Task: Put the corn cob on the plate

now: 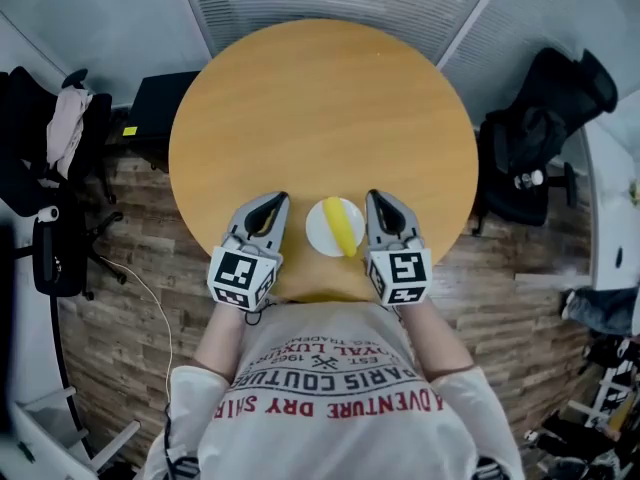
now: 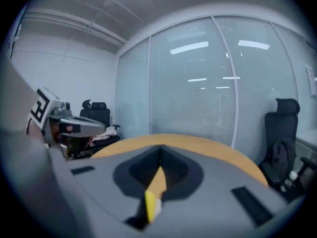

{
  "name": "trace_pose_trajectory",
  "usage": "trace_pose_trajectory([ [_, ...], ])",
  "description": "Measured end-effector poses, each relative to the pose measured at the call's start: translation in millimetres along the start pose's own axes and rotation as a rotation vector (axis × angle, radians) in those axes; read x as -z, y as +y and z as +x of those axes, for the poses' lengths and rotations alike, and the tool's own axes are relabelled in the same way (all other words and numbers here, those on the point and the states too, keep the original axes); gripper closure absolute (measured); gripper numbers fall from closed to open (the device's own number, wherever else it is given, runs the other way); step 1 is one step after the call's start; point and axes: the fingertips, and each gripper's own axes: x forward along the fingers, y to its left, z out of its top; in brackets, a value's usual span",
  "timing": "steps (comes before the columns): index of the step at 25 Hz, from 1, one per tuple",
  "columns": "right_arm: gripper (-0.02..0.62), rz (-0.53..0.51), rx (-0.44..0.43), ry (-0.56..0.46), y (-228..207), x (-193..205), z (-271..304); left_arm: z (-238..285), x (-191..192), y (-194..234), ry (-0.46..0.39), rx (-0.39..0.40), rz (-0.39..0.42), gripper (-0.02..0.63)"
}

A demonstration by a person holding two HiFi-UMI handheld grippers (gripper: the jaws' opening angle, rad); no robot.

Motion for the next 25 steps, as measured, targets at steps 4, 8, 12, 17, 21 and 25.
trace_pose_trajectory([
  [4, 0.568, -0.039, -0.034, -0.131, 4, -39, -13, 6, -28, 0, -0.045, 0.006, 0.052, 0.574],
  [8, 0.568, -0.025, -0.058, -0.2, 6, -60, -20, 7, -45, 1, -0.075, 0.01, 0.068, 0.574],
  [12, 0.568, -0.036, -0.073, -0.235, 5, -73, -25, 9, -59, 0, -0.098, 0.011, 0.073, 0.574],
  [17, 0.568, -0.027, -0.074, -0.227, 6, -72, -23, 10, -65, 2, -0.11, 0.014, 0.073, 0.574],
  [21, 0.568, -0.019, -0.071, -0.219, 6, -69, -19, 10, -63, 4, -0.109, 0.013, 0.065, 0.574],
  [25, 0.568, -0.012, -0.068, -0.215, 8, -68, -18, 8, -60, 8, -0.107, 0.008, 0.061, 0.574],
])
